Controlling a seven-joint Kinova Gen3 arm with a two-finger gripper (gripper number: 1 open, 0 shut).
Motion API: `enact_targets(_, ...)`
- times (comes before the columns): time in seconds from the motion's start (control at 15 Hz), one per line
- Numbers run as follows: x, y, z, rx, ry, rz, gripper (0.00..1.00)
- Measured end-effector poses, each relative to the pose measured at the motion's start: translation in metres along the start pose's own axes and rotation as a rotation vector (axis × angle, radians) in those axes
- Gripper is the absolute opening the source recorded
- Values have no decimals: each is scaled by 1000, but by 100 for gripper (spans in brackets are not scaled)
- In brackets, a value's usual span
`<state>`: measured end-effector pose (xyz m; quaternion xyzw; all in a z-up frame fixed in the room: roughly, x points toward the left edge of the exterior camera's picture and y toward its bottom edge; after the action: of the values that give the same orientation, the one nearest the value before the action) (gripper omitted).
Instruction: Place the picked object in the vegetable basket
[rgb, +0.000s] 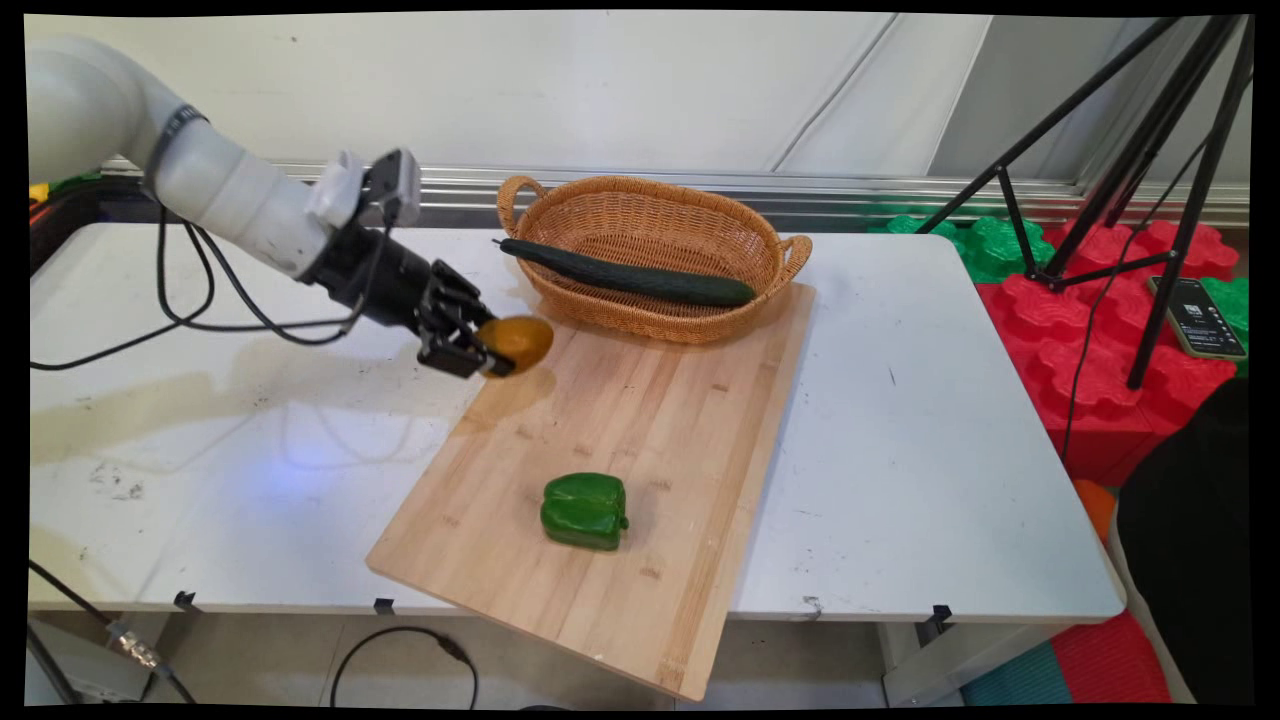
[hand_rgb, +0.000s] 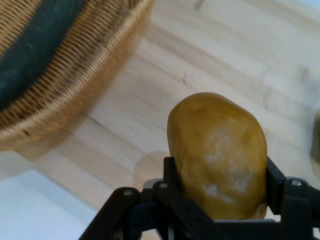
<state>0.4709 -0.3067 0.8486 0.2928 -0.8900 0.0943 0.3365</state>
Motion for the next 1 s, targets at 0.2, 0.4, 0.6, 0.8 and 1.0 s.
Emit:
enact_targets(0.2, 11, -5, -24, 30, 62, -37, 0)
enact_targets(0.4, 22, -18, -44, 80, 124, -70, 0)
enact_targets(0.6, 30, -29, -53, 118, 160, -86, 0)
enact_targets(0.8, 38, -43, -58, 157, 187, -99, 0)
enact_targets(1.0, 46, -60, -54, 194, 202, -104, 0)
